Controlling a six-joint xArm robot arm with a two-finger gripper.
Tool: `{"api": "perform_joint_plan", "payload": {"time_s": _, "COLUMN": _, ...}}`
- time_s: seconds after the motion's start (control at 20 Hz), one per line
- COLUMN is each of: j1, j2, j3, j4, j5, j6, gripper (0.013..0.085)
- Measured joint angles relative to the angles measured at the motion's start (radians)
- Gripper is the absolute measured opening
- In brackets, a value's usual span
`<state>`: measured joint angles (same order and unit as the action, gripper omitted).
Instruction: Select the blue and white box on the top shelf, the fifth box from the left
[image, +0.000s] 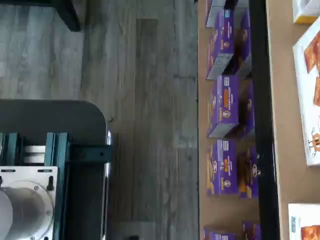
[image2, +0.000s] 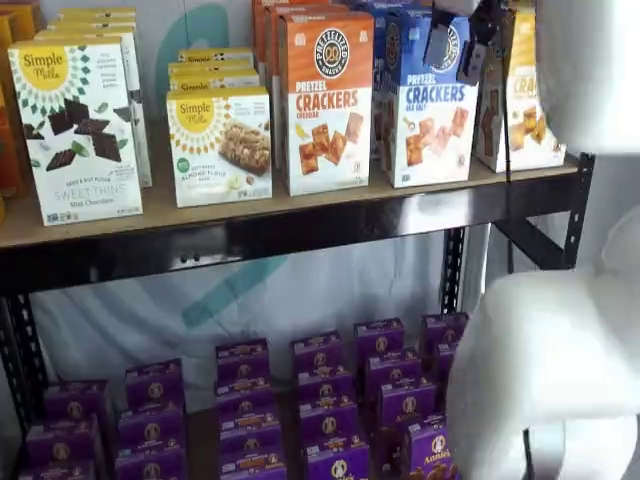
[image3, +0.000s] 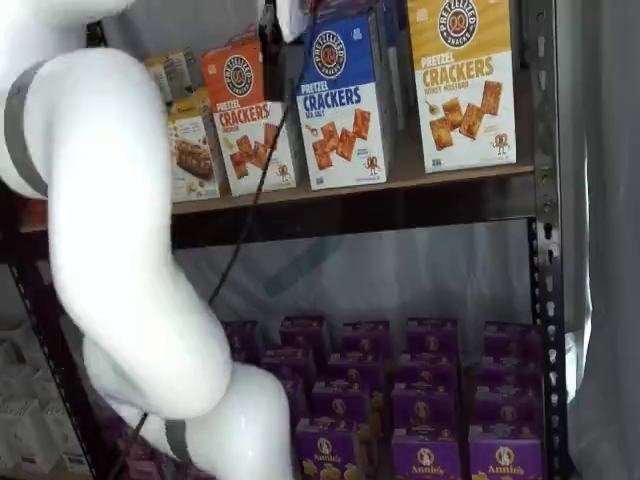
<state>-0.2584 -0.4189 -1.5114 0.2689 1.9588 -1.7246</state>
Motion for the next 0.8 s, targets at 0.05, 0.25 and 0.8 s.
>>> {"api": "perform_joint_plan", "payload": {"time_s": 0.05, "j1": 0.006, "j2": 0.009, "j3": -0.011, "j4": -0.011, "j5": 0.017, "j6": 0.002, "gripper": 0.085}}
{"api": "perform_joint_plan", "payload": {"time_s": 0.25, "j1": 0.023, "j2": 0.019, "j3": -0.013, "j4": -0.03, "j5": 0.041, "j6": 0.009, "gripper": 0.085}}
{"api": "perform_joint_plan", "payload": {"time_s": 0.8, "j1": -0.072, "j2": 0.007, "j3": -0.064, "j4": 0.164, "j5": 0.004, "j6": 0.021, "gripper": 0.085}}
